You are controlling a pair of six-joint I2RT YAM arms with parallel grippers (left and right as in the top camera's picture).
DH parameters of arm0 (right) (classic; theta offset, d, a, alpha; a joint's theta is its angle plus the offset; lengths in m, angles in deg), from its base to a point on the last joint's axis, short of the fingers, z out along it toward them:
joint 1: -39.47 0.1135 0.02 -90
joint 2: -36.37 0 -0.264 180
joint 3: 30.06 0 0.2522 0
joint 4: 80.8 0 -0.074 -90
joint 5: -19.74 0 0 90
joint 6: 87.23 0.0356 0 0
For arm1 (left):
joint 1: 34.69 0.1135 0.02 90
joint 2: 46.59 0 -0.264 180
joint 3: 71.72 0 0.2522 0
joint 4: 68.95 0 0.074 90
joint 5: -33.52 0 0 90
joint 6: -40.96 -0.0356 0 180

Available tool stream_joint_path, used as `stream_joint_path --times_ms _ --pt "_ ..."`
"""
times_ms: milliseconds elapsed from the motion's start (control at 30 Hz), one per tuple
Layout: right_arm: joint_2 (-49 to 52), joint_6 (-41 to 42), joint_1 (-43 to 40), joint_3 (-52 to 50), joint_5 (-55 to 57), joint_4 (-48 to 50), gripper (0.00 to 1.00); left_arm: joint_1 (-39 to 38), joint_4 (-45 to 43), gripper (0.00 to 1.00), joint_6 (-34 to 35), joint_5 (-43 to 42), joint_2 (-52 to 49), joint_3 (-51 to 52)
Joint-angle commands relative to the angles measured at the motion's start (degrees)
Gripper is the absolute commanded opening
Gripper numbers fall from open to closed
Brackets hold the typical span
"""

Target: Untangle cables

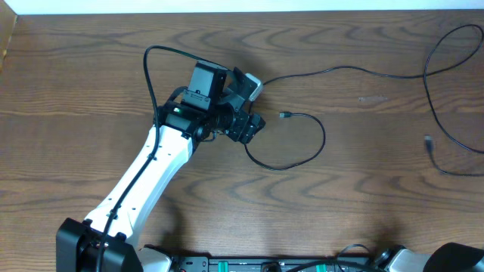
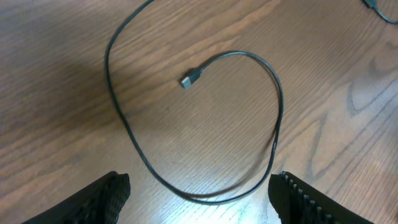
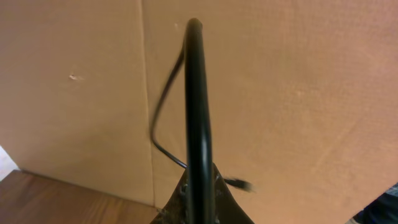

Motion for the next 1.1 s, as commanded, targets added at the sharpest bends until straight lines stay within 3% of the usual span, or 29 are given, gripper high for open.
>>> stream_joint_path --times_ms 0,100,467,500,533,567,600,700,867,1067 --pt "2.4 1.7 -4.3 0.3 -18.7 -0.2 0.01 -1.0 -0.6 0.77 -0.5 -0.2 0.0 -0.4" --pt "5.6 1.7 -5.2 0.3 -26.0 -1.7 0.01 -1.0 -0.7 0.77 -0.5 -0.3 0.0 -0.4" --pt "21.3 4.5 -6.5 0.3 -25.6 -14.4 0.02 -1.2 -0.7 0.77 -0.5 -0.3 0.0 -0.4" --pt "21.9 4.5 -6.5 0.3 -25.6 -15.0 0.08 -1.4 -0.7 0.77 -0.5 -0.3 0.0 -0.4" --pt "23.0 4.5 -6.5 0.3 -26.3 -16.1 0.41 -1.7 -0.7 0.77 -0.5 -0.3 0.0 -0.4" --pt "24.2 4.5 -6.5 0.3 -27.9 -17.3 0.83 -2.2 -0.8 0.77 -0.6 -0.3 0.0 -0.4" --pt "24.6 4.5 -6.5 0.3 -29.1 -18.1 0.99 -2.6 -0.8 0.77 -0.6 -0.3 0.0 -0.4" --pt "25.1 4.5 -6.5 0.3 -36.3 -18.8 0.99 -3.3 -1.0 0.77 -0.9 -0.3 0.0 -0.4" --pt "25.1 4.5 -5.4 0.3 -58.8 -21.2 0.99 -3.4 -1.0 0.77 -1.0 -0.3 0.0 -0.4" --pt "25.1 2.9 0.9 0.3 -57.6 -24.9 0.99 -3.4 -0.9 0.77 -1.0 -0.3 0.0 -0.4"
